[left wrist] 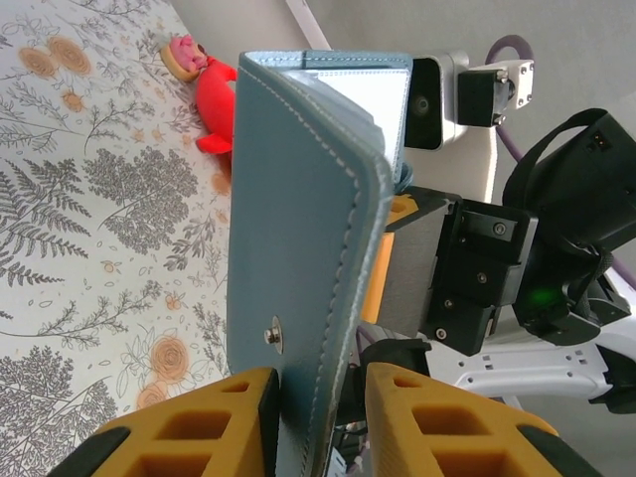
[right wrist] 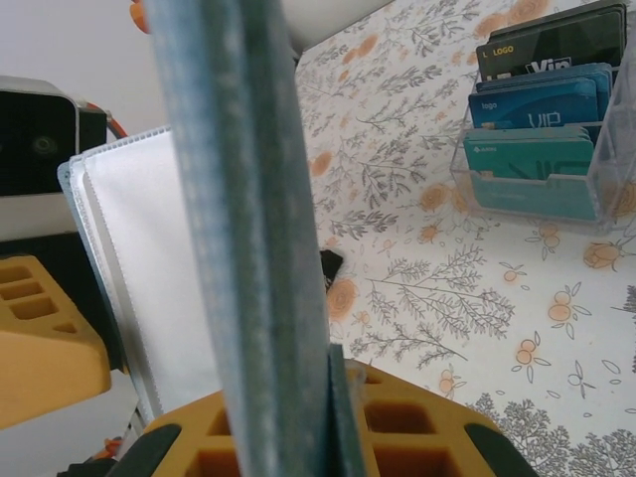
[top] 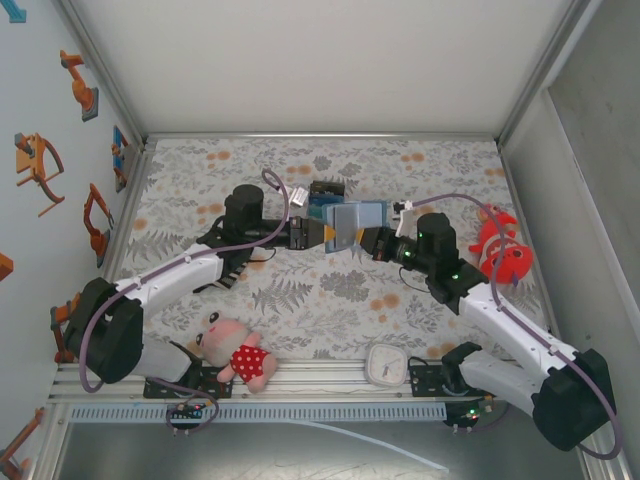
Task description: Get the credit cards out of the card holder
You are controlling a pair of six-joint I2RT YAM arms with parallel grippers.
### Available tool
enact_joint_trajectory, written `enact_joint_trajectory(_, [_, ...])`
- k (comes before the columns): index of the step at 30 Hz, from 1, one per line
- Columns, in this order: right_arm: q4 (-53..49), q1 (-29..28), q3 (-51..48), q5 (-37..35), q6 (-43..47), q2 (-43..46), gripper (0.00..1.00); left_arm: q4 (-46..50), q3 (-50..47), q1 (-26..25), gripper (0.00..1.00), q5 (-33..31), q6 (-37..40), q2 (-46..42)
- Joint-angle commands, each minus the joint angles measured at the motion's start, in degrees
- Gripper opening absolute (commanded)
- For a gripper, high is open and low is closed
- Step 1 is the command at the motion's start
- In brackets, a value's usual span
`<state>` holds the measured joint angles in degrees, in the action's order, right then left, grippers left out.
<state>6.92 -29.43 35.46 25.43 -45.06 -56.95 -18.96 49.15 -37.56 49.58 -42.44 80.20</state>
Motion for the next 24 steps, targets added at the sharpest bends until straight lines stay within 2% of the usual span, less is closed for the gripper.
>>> enact_joint_trajectory(1, [3.4,0.2,0.0,1.8,-0.8,1.0,0.0,0.5,0.6,0.0,0.29,1.2,2.1,-1.0])
enact_joint_trajectory(4, [3.5,0.2,0.0,2.3,-0.8,1.0,0.0,1.5,1.4,-0.1,0.27,1.2,3.0,-0.5])
enact_joint_trajectory(15, [1.2,0.3,0.9,1.5,1.1,0.9,0.0,2.6,1.6,-0.1,0.05,0.9,4.0,-1.6])
enact_joint_trajectory(16, [0.3,0.3,1.2,1.4,1.7,0.9,0.04,3.1,1.6,-0.1,0.02,0.7,4.2,-1.8])
enact_joint_trajectory(18, [-2.4,0.3,2.1,0.4,3.2,1.3,0.26,4.7,1.8,0.0,0.0,-0.1,5.0,-2.0])
enact_joint_trajectory(19, [-3.9,0.3,2.6,-0.6,4.2,1.7,0.41,5.7,2.0,0.0,0.0,-0.6,5.5,-2.2])
enact_joint_trajectory(20, [-5.9,0.3,3.0,-1.4,5.3,2.1,0.49,7.0,2.3,0.0,0.0,-1.3,6.0,-2.2])
enact_joint_trajectory(24, [-12.4,0.2,4.5,-4.5,9.3,3.2,0.73,12.9,4.3,-0.5,0.0,-3.4,8.7,-2.3])
